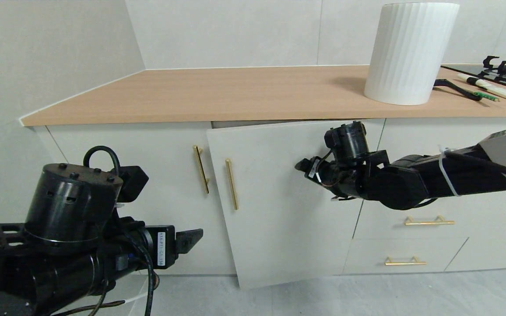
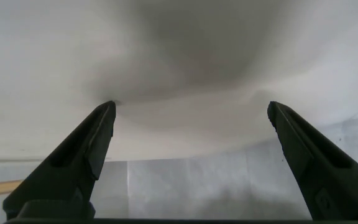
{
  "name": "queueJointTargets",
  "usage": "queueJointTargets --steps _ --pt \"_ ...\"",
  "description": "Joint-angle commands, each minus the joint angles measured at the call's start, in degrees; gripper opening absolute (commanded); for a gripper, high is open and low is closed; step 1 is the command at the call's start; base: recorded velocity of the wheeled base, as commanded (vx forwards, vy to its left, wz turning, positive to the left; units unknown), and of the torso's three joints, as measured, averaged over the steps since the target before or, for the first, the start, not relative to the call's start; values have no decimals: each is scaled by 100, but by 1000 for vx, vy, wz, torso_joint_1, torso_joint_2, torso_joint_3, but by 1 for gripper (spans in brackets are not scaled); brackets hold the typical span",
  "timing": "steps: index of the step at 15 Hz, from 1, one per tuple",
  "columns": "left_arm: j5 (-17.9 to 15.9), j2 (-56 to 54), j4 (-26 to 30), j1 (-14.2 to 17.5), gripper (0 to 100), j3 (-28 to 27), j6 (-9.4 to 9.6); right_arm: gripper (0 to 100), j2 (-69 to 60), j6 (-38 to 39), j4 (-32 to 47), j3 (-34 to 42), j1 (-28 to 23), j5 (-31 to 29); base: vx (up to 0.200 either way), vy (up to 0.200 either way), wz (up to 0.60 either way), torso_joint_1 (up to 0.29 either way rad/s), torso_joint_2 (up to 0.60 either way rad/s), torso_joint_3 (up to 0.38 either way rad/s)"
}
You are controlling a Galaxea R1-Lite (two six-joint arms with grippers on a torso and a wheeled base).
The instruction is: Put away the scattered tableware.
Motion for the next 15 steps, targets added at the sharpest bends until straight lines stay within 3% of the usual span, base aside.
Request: queueJointTargets --steps 1,7,13,15 --pt "1 9 -1 1 100 -2 -1 100 160 6 -8 -108 -21 -59 0 0 0 0 0 0" --pt "1 9 -1 1 100 -2 -1 100 520 138 9 -513 -144 -586 0 0 0 0 0 0" --pt "1 9 -1 1 100 -2 -1 100 511 138 9 -539 -170 -603 0 0 0 0 0 0" --pt "1 18 -1 1 100 -2 -1 100 283 138 36 -240 -179 -524 0 0 0 0 0 0"
